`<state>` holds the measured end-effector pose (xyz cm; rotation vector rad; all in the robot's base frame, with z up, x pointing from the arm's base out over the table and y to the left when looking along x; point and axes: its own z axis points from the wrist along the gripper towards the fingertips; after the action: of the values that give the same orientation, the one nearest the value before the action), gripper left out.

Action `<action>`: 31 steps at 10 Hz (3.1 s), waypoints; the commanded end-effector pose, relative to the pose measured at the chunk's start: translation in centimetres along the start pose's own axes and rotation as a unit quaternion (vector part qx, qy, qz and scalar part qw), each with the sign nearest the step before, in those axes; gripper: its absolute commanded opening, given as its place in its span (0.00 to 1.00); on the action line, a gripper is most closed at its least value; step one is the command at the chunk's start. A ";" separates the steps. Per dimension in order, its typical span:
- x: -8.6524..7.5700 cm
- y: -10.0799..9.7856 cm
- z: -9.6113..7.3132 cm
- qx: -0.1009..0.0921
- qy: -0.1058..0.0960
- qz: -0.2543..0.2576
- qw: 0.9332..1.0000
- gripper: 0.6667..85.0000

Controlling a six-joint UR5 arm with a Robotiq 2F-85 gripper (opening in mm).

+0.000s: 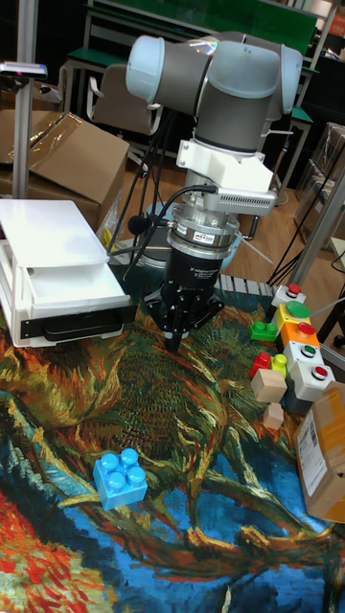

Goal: Put things in the drawer

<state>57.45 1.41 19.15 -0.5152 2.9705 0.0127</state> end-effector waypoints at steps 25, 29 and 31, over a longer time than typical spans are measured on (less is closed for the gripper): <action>-4.6 0.5 0.6 -0.007 -0.039 -0.051 0.998 0.56; -7.8 -2.4 3.8 0.006 -0.020 -0.071 0.997 0.69; -7.9 -2.4 4.1 -0.002 -0.017 -0.063 0.998 0.69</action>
<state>64.95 2.02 16.82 -0.7016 2.8915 -0.0053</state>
